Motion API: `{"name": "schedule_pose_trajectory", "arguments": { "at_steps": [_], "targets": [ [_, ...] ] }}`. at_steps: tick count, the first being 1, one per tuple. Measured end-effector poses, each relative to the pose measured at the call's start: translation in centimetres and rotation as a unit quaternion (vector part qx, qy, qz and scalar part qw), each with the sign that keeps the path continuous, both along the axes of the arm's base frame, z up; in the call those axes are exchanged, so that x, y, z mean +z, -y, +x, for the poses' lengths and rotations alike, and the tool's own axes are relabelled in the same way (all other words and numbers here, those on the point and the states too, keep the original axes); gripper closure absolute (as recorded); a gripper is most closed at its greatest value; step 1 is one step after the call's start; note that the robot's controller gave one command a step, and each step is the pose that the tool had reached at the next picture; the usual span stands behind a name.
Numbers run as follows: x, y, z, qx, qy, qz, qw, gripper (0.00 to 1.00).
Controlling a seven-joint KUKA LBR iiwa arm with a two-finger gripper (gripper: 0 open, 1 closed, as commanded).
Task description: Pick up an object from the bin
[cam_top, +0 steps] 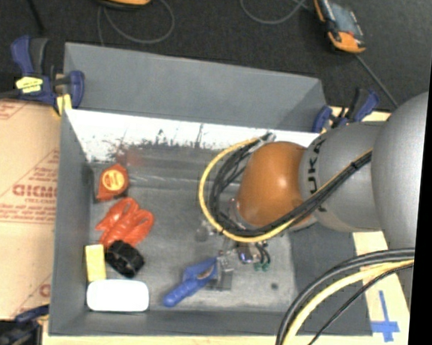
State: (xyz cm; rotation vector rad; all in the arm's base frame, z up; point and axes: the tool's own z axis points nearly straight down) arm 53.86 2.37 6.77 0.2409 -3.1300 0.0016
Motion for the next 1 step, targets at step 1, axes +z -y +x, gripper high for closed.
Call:
{"name": "schedule_pose_trajectory", "arguments": {
  "at_steps": [1],
  "targets": [
    [0.25,-3.05,-0.93,0.097,0.0014,0.001,0.9953,1.00]
  ]
}}
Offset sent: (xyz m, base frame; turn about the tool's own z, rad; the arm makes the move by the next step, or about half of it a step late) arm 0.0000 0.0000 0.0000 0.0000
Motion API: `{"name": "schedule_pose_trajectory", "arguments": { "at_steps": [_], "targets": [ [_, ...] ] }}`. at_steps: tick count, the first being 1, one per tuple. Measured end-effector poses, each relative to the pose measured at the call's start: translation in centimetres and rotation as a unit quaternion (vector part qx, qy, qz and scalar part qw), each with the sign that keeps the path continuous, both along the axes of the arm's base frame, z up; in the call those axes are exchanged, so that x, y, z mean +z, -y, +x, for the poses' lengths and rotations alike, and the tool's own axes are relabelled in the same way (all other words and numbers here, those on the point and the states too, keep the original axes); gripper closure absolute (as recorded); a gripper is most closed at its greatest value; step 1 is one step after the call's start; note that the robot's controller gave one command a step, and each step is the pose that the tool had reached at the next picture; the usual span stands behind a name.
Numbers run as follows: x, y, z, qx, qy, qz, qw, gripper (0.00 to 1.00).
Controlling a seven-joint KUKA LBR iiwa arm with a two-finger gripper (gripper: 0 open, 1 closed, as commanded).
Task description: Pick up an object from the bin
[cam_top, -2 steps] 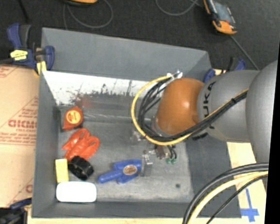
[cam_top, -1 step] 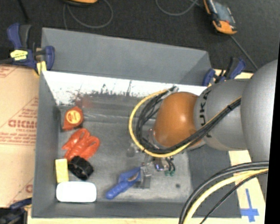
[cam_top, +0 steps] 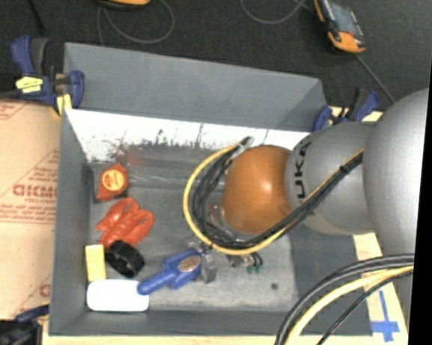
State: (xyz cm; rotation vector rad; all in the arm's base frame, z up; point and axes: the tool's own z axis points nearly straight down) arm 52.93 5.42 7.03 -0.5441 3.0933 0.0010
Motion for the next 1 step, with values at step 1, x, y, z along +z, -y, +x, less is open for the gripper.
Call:
{"name": "schedule_pose_trajectory", "arguments": {
  "at_steps": [1],
  "targets": [
    [0.00,0.00,0.00,0.000,0.0000,0.000,1.0000,1.00]
  ]
}}
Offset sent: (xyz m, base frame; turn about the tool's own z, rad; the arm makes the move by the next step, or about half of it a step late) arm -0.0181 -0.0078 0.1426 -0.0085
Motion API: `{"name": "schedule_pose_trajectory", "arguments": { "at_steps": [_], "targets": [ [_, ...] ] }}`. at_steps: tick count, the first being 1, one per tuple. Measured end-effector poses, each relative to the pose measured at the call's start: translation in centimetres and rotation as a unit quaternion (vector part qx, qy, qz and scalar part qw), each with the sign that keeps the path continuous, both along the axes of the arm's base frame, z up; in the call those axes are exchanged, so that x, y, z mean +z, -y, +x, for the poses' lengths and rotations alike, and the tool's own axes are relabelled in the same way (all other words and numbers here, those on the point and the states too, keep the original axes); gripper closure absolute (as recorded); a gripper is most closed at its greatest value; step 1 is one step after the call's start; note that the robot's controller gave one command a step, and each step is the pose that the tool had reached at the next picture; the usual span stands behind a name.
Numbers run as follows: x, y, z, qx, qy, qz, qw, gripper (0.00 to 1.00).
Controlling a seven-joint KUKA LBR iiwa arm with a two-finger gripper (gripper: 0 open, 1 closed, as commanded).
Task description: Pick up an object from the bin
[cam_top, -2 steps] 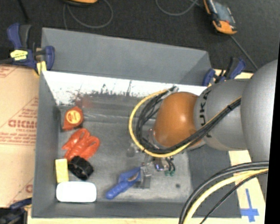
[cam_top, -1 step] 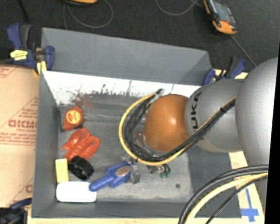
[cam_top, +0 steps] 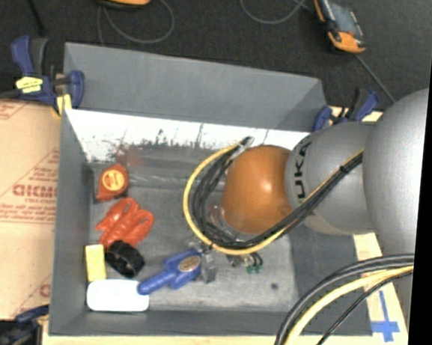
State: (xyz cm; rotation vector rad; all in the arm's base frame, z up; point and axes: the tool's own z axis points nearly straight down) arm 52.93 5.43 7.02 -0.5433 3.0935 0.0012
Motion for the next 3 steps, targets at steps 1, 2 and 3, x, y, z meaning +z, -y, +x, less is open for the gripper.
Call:
{"name": "schedule_pose_trajectory", "arguments": {
  "at_steps": [1,2,3],
  "targets": [
    [4.4,0.3,-0.8,0.001,-0.0035,-0.001,1.0000,1.00],
    [7.0,-0.3,0.5,-0.005,0.0066,0.000,1.0000,1.00],
    [18.2,1.7,-3.5,0.003,0.0012,0.000,1.0000,1.00]
  ]
}}
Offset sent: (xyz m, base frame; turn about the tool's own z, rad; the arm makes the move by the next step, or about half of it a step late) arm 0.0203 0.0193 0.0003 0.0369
